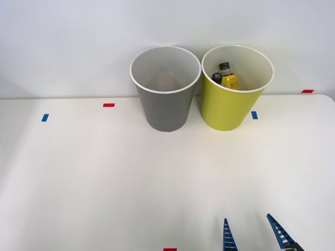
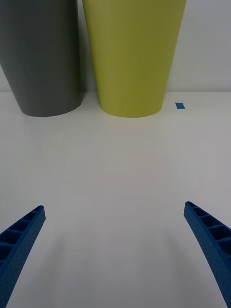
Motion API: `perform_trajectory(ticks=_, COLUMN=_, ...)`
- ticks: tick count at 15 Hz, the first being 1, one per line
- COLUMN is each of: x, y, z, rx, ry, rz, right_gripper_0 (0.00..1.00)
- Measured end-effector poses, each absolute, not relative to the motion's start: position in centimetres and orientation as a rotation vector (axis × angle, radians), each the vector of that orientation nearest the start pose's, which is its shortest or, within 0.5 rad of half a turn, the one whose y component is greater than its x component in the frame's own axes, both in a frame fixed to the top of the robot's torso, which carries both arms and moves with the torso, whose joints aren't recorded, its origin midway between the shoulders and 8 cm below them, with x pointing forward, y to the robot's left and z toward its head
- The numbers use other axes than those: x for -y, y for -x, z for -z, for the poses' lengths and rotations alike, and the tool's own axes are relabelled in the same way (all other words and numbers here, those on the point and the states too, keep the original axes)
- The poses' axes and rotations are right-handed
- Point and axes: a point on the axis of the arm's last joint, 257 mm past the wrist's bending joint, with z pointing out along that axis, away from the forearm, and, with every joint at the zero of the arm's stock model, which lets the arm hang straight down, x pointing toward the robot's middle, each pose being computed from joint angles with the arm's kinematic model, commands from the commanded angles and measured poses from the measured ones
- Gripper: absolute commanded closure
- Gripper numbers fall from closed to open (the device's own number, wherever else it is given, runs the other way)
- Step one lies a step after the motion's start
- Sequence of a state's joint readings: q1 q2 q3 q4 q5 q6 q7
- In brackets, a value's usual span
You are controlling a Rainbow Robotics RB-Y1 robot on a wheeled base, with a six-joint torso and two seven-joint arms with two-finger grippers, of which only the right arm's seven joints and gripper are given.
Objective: Put cans in the gray bin, plastic bottles in the light green bin
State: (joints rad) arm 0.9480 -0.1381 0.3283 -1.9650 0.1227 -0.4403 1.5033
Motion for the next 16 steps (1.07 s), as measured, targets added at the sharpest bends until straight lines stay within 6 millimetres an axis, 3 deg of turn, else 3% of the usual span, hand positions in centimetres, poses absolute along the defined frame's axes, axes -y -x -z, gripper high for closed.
perform_trajectory(ticks=16, x=18.54, y=-26.11, z=28.83, rx=-1.653, ry=0.069, rz=-0.062, right_gripper_0=0.0)
